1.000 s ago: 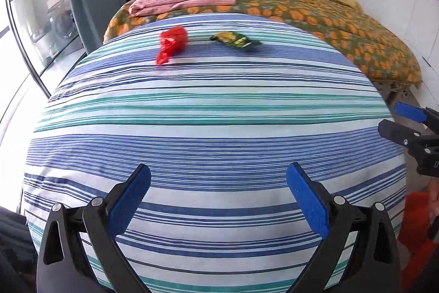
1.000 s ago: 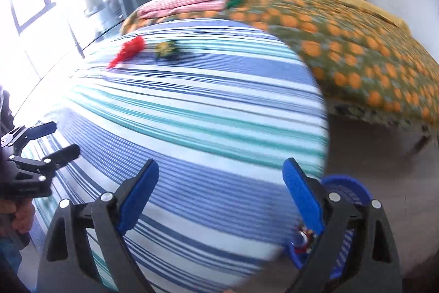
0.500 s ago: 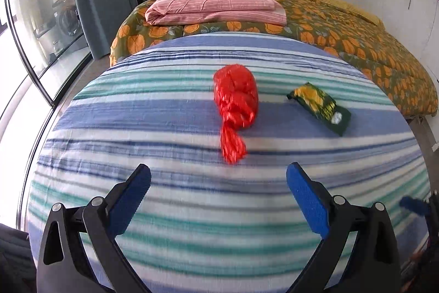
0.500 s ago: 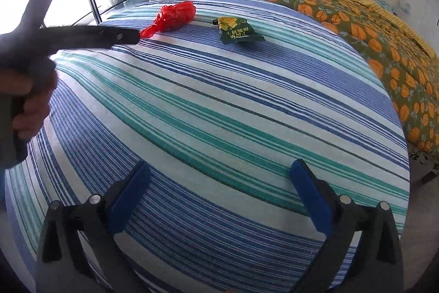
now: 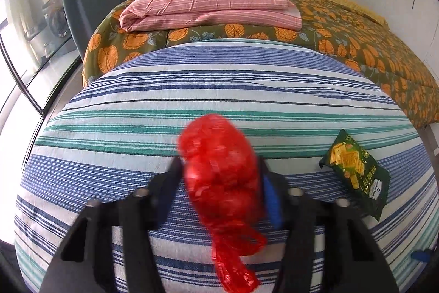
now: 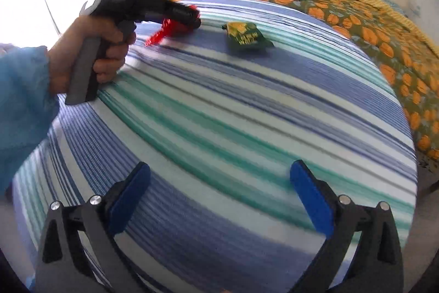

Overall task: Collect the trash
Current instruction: 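Grasp the red plastic bag with the left tool, then grasp the green cracker packet with the right tool while the left tool holds the red bag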

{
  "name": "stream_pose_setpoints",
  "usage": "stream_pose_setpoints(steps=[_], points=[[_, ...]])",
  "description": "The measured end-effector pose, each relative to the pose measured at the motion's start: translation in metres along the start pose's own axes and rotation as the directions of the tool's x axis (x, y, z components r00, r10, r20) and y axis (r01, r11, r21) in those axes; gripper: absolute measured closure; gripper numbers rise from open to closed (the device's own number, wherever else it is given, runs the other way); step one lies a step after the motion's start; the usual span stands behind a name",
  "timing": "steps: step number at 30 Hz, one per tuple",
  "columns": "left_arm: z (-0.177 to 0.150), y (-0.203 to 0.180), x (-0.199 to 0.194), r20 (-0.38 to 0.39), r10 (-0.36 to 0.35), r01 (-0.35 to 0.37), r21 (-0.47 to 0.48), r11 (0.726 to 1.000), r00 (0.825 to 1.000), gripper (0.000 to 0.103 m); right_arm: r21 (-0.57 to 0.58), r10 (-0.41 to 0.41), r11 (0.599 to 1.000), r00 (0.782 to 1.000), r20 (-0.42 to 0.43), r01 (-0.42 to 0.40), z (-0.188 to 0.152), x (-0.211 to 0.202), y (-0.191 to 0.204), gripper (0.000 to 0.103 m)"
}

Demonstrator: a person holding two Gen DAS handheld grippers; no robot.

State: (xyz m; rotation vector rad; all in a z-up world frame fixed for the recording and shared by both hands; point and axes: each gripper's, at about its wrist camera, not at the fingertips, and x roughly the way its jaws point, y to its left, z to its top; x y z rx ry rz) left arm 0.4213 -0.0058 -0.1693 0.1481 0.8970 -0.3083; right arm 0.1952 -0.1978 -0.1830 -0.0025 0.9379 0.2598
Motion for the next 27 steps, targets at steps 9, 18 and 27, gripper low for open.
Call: stream_pose_setpoints(steps=[9, 18, 27], points=[[-0.061, 0.009, -0.069, -0.012, -0.053, 0.053, 0.005, 0.999, 0.999, 0.06, -0.041, 0.063, 0.997, 0.998, 0.018, -0.063, 0.128, 0.066, -0.044, 0.007], [-0.144, -0.027, -0.123, -0.048, -0.107, 0.107, 0.013, 0.994, 0.993, 0.06, -0.064, 0.017, 0.998, 0.999, -0.035, -0.019, 0.126, 0.079, -0.025, 0.066], [-0.175, -0.069, -0.134, -0.006, -0.039, 0.039, 0.021, 0.999, 0.999, 0.051, -0.015, 0.0, 1.0, 0.999, -0.034, -0.001, 0.005, -0.011, -0.009, 0.066]])
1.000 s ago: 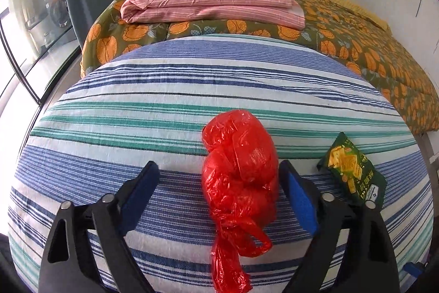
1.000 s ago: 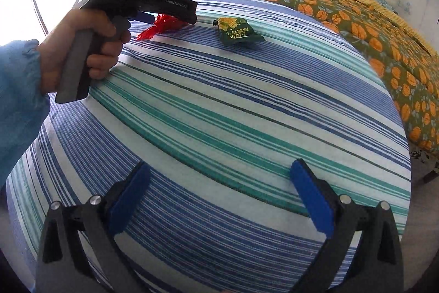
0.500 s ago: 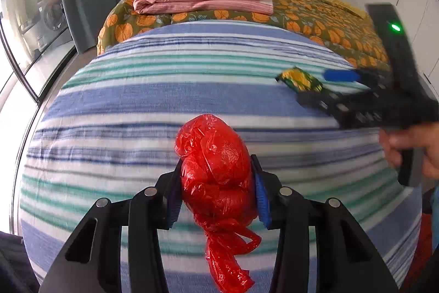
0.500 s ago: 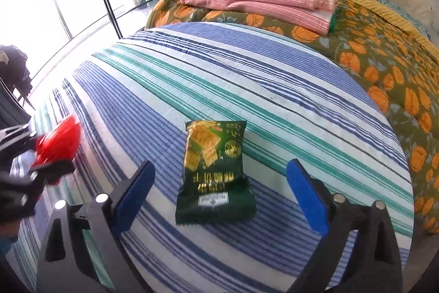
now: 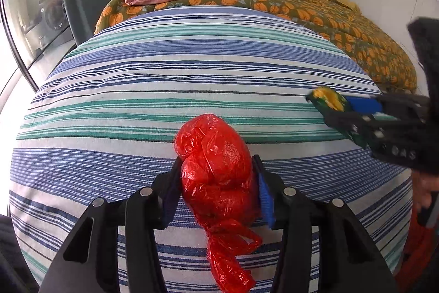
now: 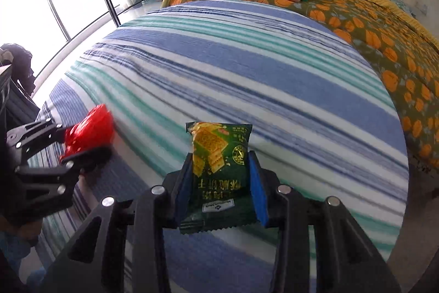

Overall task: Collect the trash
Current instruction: 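Grasp the green cracker packet with the right tool while the left tool holds the red bag, then carry the red bag and cracker packet over the wastebasket and open both tools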

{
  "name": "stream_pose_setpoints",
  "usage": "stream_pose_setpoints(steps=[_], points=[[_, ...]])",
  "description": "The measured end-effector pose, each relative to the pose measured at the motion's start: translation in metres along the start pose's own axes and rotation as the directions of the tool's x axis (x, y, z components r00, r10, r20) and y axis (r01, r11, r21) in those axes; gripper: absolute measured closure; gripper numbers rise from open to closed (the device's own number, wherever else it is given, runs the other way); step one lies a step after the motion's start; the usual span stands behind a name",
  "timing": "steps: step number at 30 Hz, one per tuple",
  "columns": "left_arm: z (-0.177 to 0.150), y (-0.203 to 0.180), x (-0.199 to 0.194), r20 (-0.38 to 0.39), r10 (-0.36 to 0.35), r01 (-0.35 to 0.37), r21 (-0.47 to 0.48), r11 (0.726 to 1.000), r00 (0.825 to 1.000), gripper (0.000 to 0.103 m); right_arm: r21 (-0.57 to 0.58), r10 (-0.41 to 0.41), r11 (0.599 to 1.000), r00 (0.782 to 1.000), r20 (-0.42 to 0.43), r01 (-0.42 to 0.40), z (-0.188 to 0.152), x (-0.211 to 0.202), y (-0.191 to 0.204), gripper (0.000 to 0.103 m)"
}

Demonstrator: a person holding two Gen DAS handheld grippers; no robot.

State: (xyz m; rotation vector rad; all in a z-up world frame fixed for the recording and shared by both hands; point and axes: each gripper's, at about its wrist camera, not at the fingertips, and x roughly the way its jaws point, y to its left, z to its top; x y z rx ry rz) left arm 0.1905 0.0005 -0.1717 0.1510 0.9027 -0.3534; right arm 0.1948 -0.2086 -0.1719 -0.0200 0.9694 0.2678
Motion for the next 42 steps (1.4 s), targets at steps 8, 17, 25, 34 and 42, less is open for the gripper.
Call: stream_pose_setpoints(steps=[8, 17, 25, 34, 42], points=[[-0.001, 0.002, 0.006, -0.021, 0.075, -0.075, -0.032, 0.997, 0.997, 0.02, 0.009, -0.041, 0.999, 0.999, 0.028, 0.041, -0.024, -0.005, 0.009, 0.046], [-0.001, 0.003, 0.006, -0.024, 0.074, -0.075, -0.038, 0.996, 0.997, 0.017, 0.011, -0.029, 1.0, 0.999, -0.023, 0.03, -0.018, -0.004, 0.008, 0.042], [-0.001, 0.006, 0.005, -0.027, 0.08, -0.081, -0.039, 0.996, 0.996, 0.016, -0.013, -0.053, 0.999, 0.997, -0.057, 0.053, -0.013, 0.0, 0.009, 0.043], [-0.003, 0.002, 0.001, -0.034, 0.068, -0.069, -0.026, 0.997, 0.997, 0.028, 0.032, -0.037, 0.999, 0.999, -0.039, 0.038, -0.018, -0.01, 0.002, 0.066], [-0.004, -0.018, -0.011, -0.022, -0.015, 0.015, -0.005, 1.0, 1.0, 0.061, 0.137, 0.018, 0.99, 1.0, 0.012, -0.02, -0.041, -0.044, -0.018, 0.067]])
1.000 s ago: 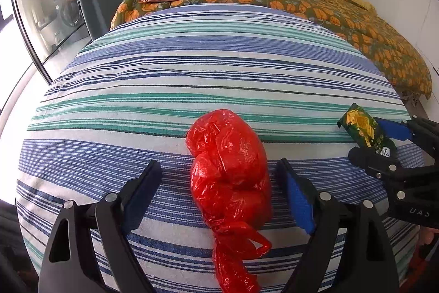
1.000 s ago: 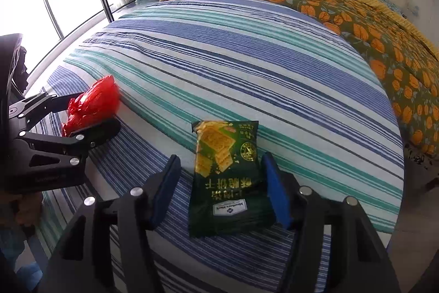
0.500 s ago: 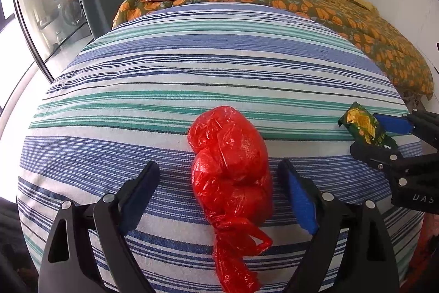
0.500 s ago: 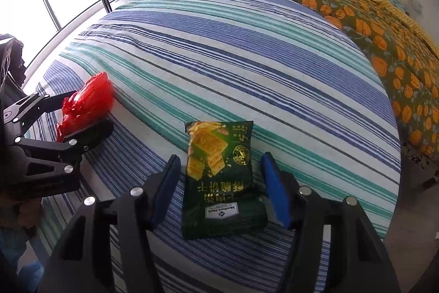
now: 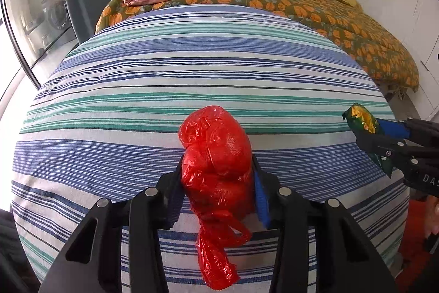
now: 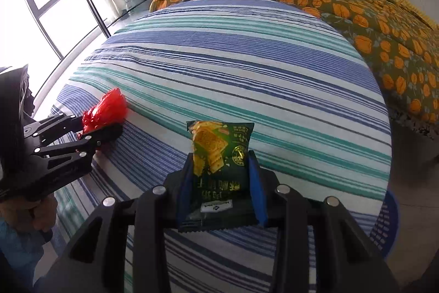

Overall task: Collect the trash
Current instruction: 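Carry the red bag and cracker packet over the wastebasket and open both tools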

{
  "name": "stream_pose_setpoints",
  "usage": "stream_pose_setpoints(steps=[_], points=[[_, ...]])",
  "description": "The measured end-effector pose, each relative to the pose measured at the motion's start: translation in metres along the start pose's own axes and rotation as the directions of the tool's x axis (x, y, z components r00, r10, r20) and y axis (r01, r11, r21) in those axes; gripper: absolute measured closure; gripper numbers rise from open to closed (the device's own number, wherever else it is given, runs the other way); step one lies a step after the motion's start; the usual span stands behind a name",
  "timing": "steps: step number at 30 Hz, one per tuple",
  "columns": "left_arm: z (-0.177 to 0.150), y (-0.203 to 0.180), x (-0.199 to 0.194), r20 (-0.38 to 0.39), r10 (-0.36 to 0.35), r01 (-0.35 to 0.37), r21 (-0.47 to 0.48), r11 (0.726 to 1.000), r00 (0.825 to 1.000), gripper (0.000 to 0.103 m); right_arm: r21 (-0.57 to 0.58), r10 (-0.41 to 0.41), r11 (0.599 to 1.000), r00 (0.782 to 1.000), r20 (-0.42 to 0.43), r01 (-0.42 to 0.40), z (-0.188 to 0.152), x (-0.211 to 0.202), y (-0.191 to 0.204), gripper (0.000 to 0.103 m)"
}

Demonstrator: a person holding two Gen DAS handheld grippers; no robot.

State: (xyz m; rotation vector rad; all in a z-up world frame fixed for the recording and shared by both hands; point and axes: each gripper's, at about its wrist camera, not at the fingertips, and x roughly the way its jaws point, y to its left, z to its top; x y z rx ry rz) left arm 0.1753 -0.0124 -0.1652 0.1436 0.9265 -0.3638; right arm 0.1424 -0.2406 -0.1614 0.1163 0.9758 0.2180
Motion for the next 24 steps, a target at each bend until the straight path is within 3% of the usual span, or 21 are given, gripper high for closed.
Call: stream_pose_setpoints(steps=[12, 18, 24], points=[[0.003, -0.103, -0.045, 0.032, -0.187, 0.183, 0.106, 0.977, 0.982, 0.062, 0.178, 0.056, 0.981, 0.992, 0.108, -0.075, -0.051, -0.076, -0.061, 0.067], [0.005, -0.186, -0.056, -0.007, -0.315, 0.311, 0.184, 0.932, 0.949, 0.062, 0.28, -0.049, 0.96, 0.985, 0.167, 0.0, -0.086, -0.129, -0.13, 0.067], [-0.004, -0.294, -0.044, -0.085, -0.395, 0.403, 0.278, 0.872, 0.915, 0.061, 0.429, -0.166, 0.898, 0.978, 0.129, 0.096, -0.123, -0.141, -0.216, 0.067]])
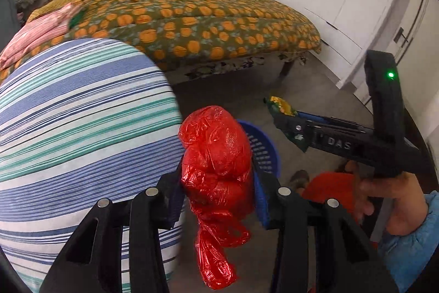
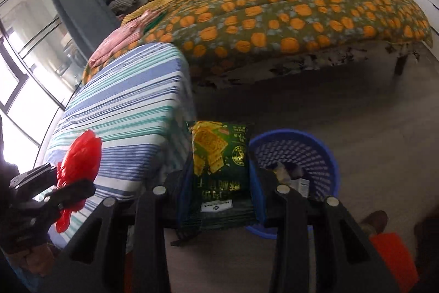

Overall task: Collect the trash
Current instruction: 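Carry the red bag and cracker packet over the wastebasket and open both tools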

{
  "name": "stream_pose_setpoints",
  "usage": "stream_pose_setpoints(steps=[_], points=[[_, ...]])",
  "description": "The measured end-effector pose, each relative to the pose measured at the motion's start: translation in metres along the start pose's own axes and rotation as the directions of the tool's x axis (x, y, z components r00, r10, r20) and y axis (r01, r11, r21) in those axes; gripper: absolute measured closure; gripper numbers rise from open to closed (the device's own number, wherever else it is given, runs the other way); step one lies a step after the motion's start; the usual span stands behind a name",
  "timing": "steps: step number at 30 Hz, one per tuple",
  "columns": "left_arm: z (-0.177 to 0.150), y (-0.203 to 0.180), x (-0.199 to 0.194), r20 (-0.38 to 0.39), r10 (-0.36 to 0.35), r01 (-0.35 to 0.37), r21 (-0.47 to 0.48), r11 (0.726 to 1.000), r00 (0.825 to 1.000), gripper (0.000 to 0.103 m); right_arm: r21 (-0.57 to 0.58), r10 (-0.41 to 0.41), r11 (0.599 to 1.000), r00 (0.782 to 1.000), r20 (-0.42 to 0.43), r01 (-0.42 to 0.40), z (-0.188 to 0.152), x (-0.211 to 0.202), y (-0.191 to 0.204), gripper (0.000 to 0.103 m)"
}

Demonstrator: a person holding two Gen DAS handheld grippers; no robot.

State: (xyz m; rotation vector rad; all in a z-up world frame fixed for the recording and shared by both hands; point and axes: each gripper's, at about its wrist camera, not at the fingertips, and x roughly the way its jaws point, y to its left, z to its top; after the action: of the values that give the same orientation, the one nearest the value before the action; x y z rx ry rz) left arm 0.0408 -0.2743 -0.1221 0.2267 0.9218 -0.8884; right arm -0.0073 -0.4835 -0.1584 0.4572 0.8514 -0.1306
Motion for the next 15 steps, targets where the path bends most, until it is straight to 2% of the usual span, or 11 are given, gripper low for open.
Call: stream_pose_setpoints(steps=[4, 11, 12, 13, 15], points=[[0.008, -0.04, 0.059, -0.063, -0.003, 0.006, 0.045, 0.999, 0.998, 0.061, 0.107, -0.024, 0.994, 0.999, -0.031, 0.028, -0.005, 0.017, -0.06, 0.067], [0.015, -0.049, 0.152, -0.129, 0.023, -0.016, 0.05, 0.999, 0.991, 0.058, 0.196, -0.008, 0.98, 0.998, -0.065, 0.021, -0.004, 0.059, -0.113, 0.065], [0.015, -0.05, 0.163, -0.133, 0.031, -0.025, 0.054, 0.998, 0.991, 0.054, 0.213, 0.0, 0.977, 0.998, -0.071, 0.015, -0.005, 0.067, -0.121, 0.06], [0.015, -0.048, 0.171, -0.137, 0.037, -0.03, 0.053, 0.998, 0.99, 0.044, 0.227, -0.004, 0.974, 0.998, -0.068, 0.019, -0.006, 0.071, -0.126, 0.052], [0.016, -0.044, 0.181, -0.132, 0.057, -0.053, 0.03, 0.998, 0.99, 0.031, 0.249, -0.017, 0.968, 0.998, -0.055, 0.031, -0.01, 0.074, -0.135, 0.037]])
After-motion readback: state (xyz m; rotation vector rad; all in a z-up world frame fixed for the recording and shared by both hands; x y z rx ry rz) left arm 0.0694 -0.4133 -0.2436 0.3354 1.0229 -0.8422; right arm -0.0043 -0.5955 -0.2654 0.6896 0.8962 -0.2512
